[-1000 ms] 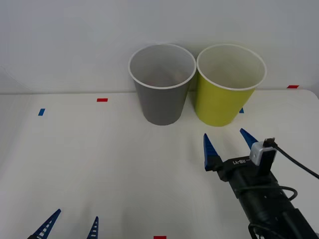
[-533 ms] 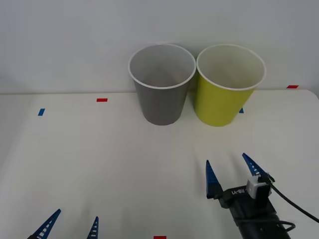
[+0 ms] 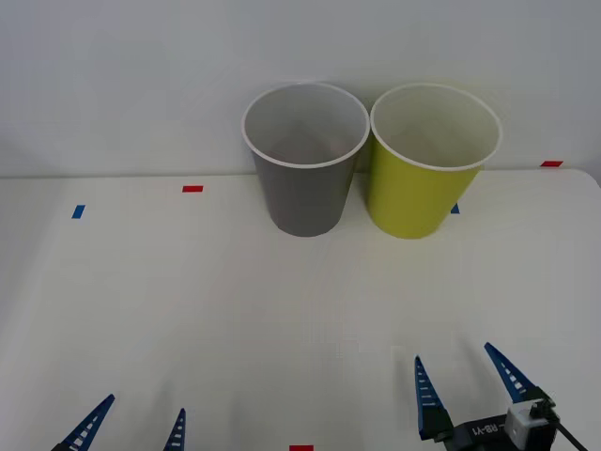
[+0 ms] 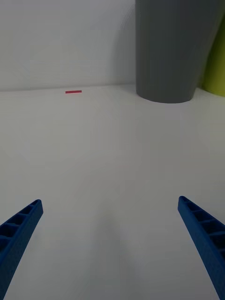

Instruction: Put cans in the gray bin and PET bottles in the light green bin.

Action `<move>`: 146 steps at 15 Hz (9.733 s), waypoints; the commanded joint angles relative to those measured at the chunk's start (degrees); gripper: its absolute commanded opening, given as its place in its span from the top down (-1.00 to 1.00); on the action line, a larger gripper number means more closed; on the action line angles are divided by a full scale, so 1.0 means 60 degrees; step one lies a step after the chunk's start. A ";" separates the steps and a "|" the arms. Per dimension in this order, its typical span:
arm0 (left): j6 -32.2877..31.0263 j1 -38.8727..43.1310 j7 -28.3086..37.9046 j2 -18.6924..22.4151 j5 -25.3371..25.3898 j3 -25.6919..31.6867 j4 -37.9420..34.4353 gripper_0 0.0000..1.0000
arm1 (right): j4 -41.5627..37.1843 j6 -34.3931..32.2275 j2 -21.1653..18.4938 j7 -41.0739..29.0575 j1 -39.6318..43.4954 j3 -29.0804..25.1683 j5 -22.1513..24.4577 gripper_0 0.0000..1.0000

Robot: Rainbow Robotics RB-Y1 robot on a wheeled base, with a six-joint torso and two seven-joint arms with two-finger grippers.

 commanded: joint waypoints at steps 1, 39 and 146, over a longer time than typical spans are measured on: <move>0.0000 0.0000 0.0000 0.0000 0.0000 0.0000 0.0000 -1.00 | 0.0351 -0.0529 -0.0183 0.0026 0.0377 0.0132 -0.0091 -1.00; 0.0000 0.0000 0.0000 0.0000 0.0000 0.0000 0.0000 -1.00 | 0.0351 -0.0808 -0.0125 0.0055 0.1915 0.0205 -0.0120 -1.00; 0.0000 0.0000 0.0000 0.0000 0.0000 0.0000 0.0000 -1.00 | 0.0351 -0.0808 -0.0125 0.0055 0.1915 0.0205 -0.0120 -1.00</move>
